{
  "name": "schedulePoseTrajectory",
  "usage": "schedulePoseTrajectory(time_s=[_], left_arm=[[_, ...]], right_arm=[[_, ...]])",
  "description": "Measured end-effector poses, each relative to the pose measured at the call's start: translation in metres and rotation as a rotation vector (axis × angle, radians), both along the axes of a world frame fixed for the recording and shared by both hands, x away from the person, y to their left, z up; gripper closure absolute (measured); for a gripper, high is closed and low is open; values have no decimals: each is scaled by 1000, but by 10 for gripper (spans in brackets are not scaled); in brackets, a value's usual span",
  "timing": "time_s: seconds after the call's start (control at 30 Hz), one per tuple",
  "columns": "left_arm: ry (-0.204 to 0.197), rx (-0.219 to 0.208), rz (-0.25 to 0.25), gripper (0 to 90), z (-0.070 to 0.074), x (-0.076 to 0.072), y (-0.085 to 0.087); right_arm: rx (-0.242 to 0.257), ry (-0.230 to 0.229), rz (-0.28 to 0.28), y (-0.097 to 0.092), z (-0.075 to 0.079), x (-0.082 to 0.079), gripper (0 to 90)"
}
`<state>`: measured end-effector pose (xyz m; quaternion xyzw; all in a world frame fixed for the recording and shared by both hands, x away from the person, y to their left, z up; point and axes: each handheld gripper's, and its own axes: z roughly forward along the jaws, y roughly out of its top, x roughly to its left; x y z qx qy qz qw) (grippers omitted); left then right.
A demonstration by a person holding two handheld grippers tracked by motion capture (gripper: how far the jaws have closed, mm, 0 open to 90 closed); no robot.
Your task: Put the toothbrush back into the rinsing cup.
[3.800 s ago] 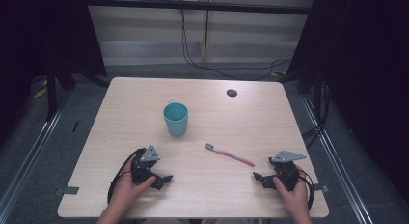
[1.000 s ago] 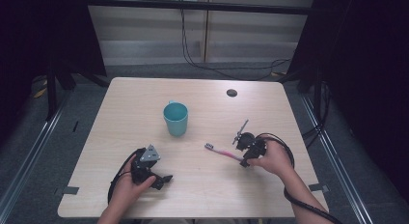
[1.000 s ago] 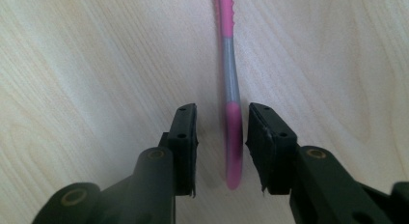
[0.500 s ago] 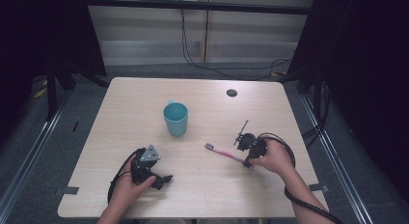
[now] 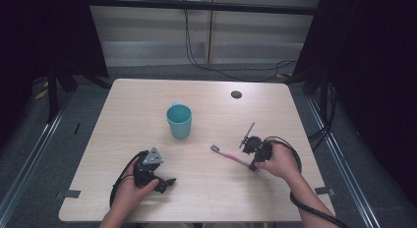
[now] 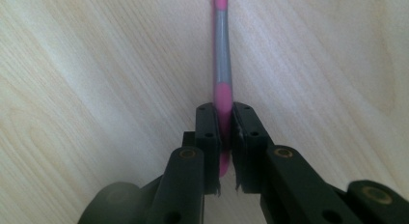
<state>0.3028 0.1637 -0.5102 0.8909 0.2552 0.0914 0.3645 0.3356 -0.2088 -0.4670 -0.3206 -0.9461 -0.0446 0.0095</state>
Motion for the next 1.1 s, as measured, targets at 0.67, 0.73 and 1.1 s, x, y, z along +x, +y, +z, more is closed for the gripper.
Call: schedulePoseTrajectory(time_s=[0.67, 0.73, 1.1], left_arm=[[1, 2, -1, 0, 0, 0, 0], [2, 2, -2, 0, 0, 0, 0], [6, 7, 3, 0, 1, -1, 0]], right_arm=[[151, -57, -48, -4, 22, -6, 822], [161, -59, -52, -2, 23, -6, 823], [221, -78, -61, 7, 28, -4, 822]])
